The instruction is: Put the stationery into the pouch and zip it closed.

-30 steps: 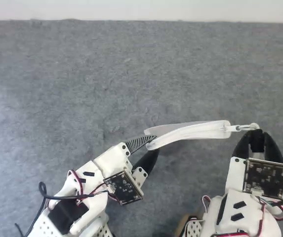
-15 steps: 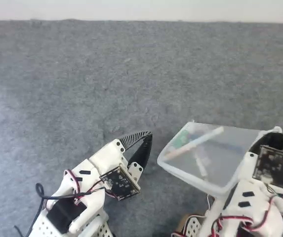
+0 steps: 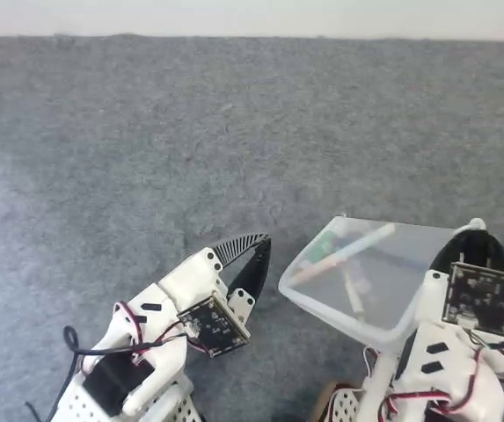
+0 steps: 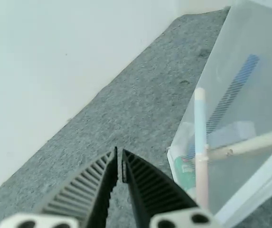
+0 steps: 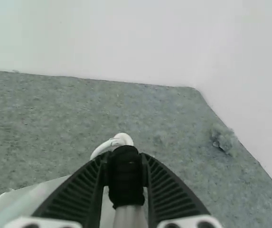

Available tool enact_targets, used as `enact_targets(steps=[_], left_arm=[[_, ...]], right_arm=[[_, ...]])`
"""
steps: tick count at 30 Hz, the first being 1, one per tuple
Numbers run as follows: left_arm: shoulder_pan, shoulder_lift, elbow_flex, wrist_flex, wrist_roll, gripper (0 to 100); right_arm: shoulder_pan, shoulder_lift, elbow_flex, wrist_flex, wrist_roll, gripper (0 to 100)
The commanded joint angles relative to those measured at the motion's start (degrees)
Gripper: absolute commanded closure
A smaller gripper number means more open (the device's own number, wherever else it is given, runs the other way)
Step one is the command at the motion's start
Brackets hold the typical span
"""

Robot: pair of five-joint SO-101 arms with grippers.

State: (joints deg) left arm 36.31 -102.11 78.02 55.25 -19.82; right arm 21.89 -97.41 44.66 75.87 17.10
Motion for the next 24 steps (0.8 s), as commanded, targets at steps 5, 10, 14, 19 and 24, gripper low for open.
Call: enact_targets(steps=[5, 10, 14, 19, 24], left_arm=[[-0.26, 0.44, -1.19, -0.09, -0.18, 99], [-0.26, 0.44, -0.84, -1.14, -0.18, 99], [-1.76, 0.44, -1.10, -1.23, 0.00, 99], [-9.14, 0.44, -1.19, -5.63, 5.27, 99], [-17.67, 0.44, -1.63, -9.58, 11.43, 99]], right_arm=[[-3.47, -0.13, -0.44, 2.15, 0.62, 91.3], [-5.76, -0.22, 1.58, 2.15, 0.26, 81.2], [-11.91, -0.22, 3.78, 1.98, 0.26, 80.5], [-22.64, -0.13, 3.96, 0.22, 0.26, 80.5], [-33.01, 0.13, 8.00, -5.14, 0.18, 80.5]])
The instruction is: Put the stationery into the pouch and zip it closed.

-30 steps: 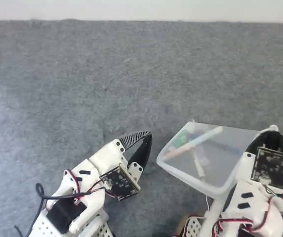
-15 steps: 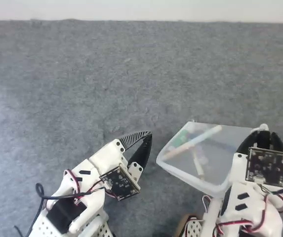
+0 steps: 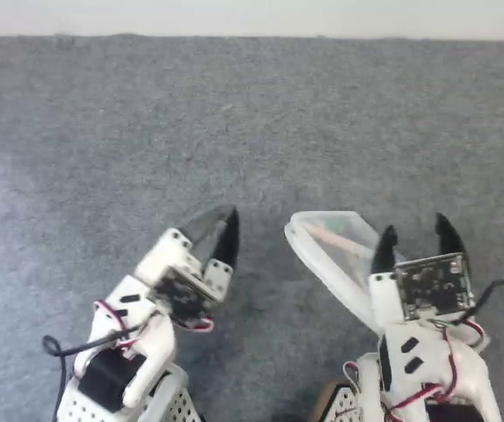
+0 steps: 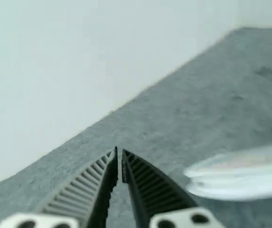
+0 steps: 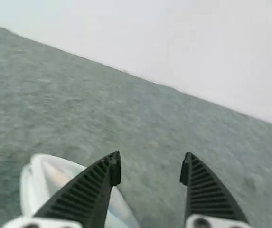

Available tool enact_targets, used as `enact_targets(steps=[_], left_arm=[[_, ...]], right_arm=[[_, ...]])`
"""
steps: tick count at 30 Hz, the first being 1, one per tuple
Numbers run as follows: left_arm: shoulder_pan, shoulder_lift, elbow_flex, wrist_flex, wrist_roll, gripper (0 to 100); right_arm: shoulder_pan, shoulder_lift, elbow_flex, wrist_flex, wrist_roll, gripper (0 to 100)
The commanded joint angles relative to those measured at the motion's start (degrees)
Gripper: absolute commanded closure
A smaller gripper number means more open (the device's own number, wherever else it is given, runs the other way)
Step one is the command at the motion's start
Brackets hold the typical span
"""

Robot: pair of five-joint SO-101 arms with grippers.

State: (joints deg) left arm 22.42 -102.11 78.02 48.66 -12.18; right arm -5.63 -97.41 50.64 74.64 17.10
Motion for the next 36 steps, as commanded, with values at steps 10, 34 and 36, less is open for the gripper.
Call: enact_targets(steps=[10, 34, 36], left_arm=[[-13.01, 0.44, -2.68, -5.27, 10.64, 99], [-16.62, 0.44, -0.22, -9.41, 12.22, 99], [-16.70, 0.44, 0.57, -10.55, 12.22, 99]], right_arm=[[-14.90, -0.13, 15.47, -16.13, 0.18, 80.7], [-15.34, -0.22, 23.38, -18.77, 0.26, 99.1], [-15.34, -0.22, 23.47, -18.42, 0.26, 99.1]])
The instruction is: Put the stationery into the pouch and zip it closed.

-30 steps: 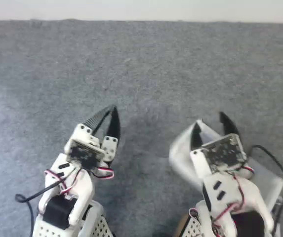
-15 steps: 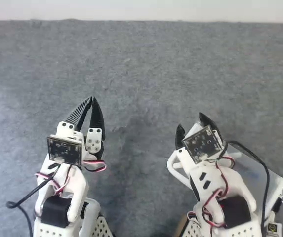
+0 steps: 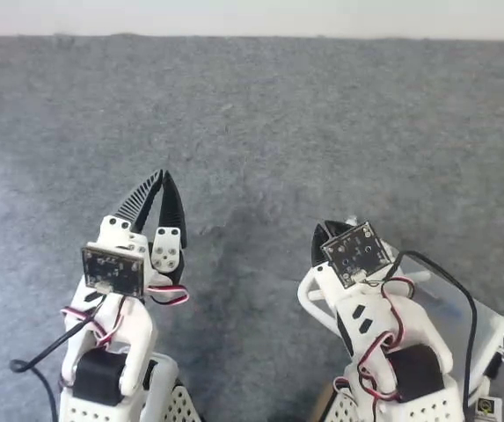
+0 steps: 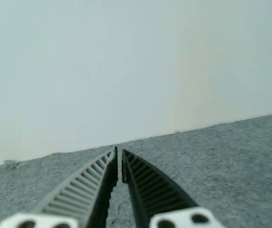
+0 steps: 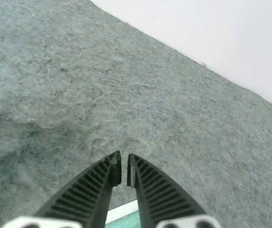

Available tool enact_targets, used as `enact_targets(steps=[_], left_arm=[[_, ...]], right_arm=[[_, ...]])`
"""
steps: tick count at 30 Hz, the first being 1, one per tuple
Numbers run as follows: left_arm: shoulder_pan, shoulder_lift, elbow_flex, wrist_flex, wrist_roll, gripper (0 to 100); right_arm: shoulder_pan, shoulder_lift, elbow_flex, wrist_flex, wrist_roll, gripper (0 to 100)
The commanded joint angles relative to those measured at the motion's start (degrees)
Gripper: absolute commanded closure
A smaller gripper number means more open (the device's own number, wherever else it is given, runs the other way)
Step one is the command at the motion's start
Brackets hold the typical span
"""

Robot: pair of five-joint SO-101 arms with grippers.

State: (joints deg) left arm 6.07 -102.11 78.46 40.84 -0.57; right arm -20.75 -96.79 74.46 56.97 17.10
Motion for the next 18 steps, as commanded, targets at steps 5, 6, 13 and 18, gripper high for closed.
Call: enact_targets(steps=[5, 6, 13, 18], left_arm=[[0.00, 0.44, 0.84, -3.16, 0.53, 99], [0.00, 0.44, 1.19, -3.34, 0.53, 99], [0.00, 0.44, 2.95, -3.34, 0.35, 99], [-0.09, 0.44, 5.23, -3.34, -4.40, 99]], right_arm=[[-0.22, -0.84, 2.37, -1.27, 0.26, 99.0], [-0.22, -0.84, 2.64, -1.27, 0.26, 98.9], [-0.40, -0.84, 3.34, -1.10, 0.35, 98.9], [-0.57, -0.84, 7.30, -3.38, 0.70, 98.9]])
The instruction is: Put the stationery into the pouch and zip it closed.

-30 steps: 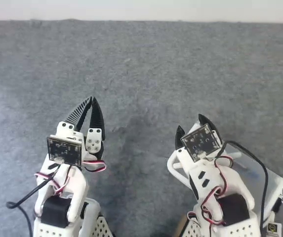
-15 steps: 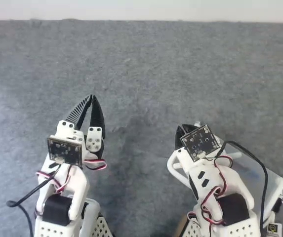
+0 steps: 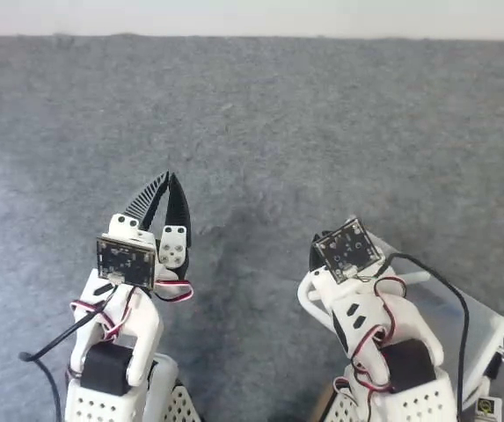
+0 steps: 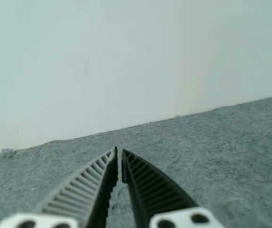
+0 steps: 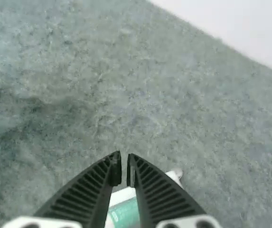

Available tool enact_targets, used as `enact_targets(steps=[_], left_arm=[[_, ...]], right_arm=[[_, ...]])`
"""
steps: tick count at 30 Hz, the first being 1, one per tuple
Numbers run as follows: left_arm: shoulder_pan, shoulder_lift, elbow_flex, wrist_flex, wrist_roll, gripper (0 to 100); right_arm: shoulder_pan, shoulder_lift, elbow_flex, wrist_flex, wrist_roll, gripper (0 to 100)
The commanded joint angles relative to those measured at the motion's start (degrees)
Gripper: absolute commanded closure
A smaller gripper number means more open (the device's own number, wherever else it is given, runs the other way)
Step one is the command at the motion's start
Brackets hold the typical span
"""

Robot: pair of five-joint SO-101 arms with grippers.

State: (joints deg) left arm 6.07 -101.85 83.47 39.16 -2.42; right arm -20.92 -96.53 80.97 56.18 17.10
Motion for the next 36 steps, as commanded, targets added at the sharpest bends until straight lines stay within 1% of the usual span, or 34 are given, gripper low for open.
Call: enact_targets(steps=[1, 7, 12, 28, 33, 36], left_arm=[[-0.26, 0.18, 1.01, -1.67, -3.43, 99], [-0.44, 0.18, 4.97, -1.67, -3.87, 99], [-0.44, 0.18, 6.81, -1.49, -3.87, 99], [-0.44, 0.18, 13.23, -1.32, -3.87, 98], [-0.44, 0.26, 13.23, 3.25, -3.87, 94], [-0.44, 0.26, 13.23, 6.33, -3.87, 92]], right_arm=[[-0.31, -1.10, 1.76, -3.74, 0.79, 98.9], [-0.31, -1.10, 7.74, -11.21, 0.79, 98.8], [-0.40, -1.10, 10.55, -13.85, 0.70, 98.8], [-0.48, -1.10, 15.82, -13.67, 0.26, 98.8], [-0.48, -1.10, 15.82, -12.18, -0.18, 98.8], [-0.57, -1.10, 15.82, -10.07, -5.10, 98.8]])
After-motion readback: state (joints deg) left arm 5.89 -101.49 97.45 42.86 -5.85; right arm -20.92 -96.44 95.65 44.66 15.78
